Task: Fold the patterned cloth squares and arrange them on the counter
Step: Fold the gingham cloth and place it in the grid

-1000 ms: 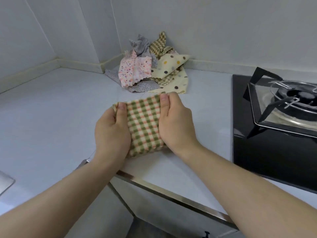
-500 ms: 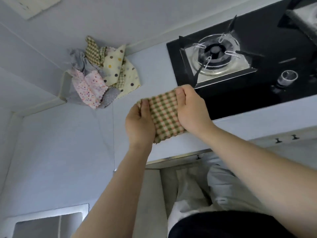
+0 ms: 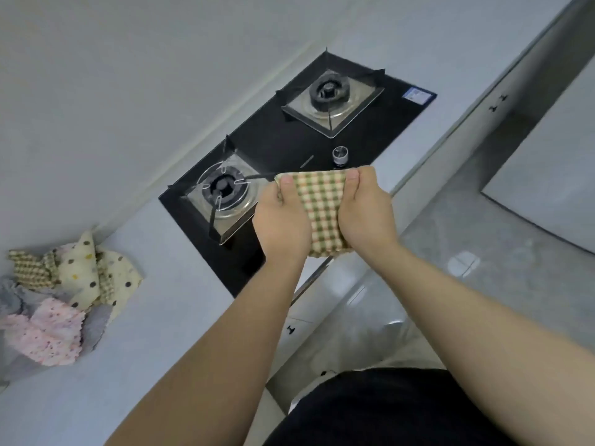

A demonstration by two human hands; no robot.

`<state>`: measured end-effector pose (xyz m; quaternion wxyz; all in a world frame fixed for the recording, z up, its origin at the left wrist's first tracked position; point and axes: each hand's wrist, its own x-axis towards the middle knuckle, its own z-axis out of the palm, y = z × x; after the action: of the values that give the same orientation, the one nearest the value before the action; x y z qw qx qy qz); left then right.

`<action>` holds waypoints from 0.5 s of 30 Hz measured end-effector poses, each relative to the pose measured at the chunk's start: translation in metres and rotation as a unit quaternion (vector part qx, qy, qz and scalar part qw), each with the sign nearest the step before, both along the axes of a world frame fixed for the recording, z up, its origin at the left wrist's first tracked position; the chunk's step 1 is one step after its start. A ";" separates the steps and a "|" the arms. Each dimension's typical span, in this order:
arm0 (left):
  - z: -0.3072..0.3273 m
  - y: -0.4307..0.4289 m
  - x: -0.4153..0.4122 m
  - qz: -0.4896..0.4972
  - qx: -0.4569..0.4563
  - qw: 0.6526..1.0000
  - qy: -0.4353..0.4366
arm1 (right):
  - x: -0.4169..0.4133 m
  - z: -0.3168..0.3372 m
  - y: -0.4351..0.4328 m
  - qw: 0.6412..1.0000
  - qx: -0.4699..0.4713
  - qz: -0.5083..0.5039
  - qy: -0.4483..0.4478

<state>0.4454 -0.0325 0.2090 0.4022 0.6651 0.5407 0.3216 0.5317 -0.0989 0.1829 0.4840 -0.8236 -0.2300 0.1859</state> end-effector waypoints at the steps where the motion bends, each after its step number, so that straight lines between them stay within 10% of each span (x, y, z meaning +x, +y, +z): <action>1: -0.001 -0.005 0.019 -0.018 0.010 1.000 0.006 | 0.019 0.000 -0.008 1.000 0.009 -0.014 0.000; 15: 0.009 -0.078 0.271 -0.110 -0.028 0.993 0.015 | 0.286 0.025 -0.104 0.997 -0.008 -0.051 0.052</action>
<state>0.7163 -0.1110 0.2179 0.4453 0.7140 0.4787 0.2504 0.8178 -0.2031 0.2081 0.4975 -0.8272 -0.1613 0.2054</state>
